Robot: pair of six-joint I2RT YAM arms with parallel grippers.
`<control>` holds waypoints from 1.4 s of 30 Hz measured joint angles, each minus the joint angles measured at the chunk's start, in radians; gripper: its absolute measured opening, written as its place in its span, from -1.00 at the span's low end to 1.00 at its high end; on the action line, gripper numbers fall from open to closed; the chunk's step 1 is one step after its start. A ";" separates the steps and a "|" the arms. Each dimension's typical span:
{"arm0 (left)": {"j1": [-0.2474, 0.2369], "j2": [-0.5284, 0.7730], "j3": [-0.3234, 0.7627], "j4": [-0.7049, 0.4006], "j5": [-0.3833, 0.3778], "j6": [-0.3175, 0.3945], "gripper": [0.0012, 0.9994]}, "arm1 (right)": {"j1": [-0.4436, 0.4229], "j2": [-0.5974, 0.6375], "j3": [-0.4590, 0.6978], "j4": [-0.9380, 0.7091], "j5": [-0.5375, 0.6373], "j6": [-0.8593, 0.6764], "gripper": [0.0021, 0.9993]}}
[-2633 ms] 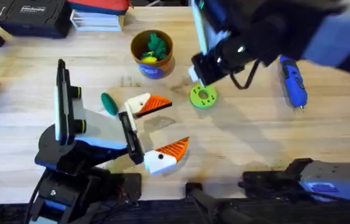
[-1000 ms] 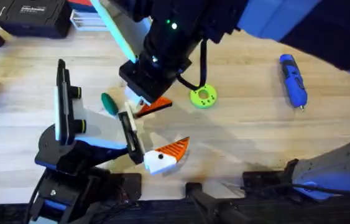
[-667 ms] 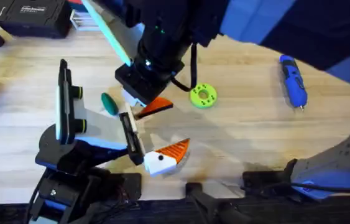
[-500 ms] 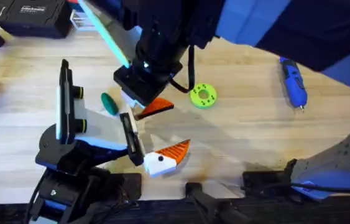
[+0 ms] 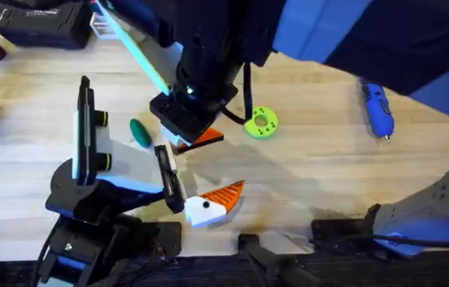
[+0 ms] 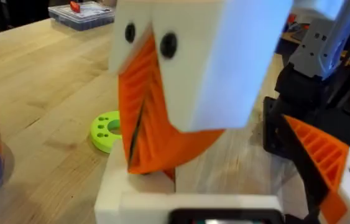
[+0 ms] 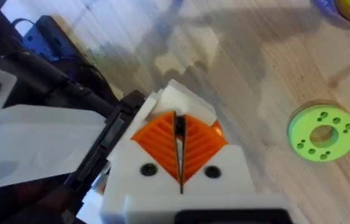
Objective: Pick up the gripper from the table and insert it into the empty holder that is missing its gripper. Then pick up a screw, insert it into the mounting hole, and use the screwdriver to tighten it. Finally, clean up the table by picking up the vegetable and placing it into the bucket.
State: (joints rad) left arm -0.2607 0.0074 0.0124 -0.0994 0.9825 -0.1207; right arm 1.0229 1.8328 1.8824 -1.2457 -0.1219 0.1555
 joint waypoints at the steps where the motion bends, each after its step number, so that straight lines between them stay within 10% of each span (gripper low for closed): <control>1: 0.000 0.000 0.000 0.000 0.001 0.000 0.97 | 0.000 0.000 0.000 0.000 0.000 0.000 -0.99; 3: 0.000 0.000 0.000 0.000 0.001 0.000 0.97 | 0.000 0.000 0.000 -0.001 0.000 0.001 -0.97; 11: 0.002 0.000 0.000 0.001 -0.011 0.000 0.97 | -0.031 0.000 0.000 -0.031 0.026 -0.003 0.96; 27: 0.001 0.000 0.000 0.002 -0.013 0.008 0.97 | -0.174 -0.082 -0.027 -0.046 -0.047 -0.071 0.99; 42: 0.001 0.000 0.000 0.002 -0.013 0.011 0.97 | -0.550 -0.693 -0.674 0.065 -0.436 -0.270 0.99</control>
State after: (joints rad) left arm -0.2596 0.0072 0.0124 -0.0975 0.9691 -0.1093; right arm 0.4734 1.1399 1.2079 -1.1808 -0.5578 -0.1148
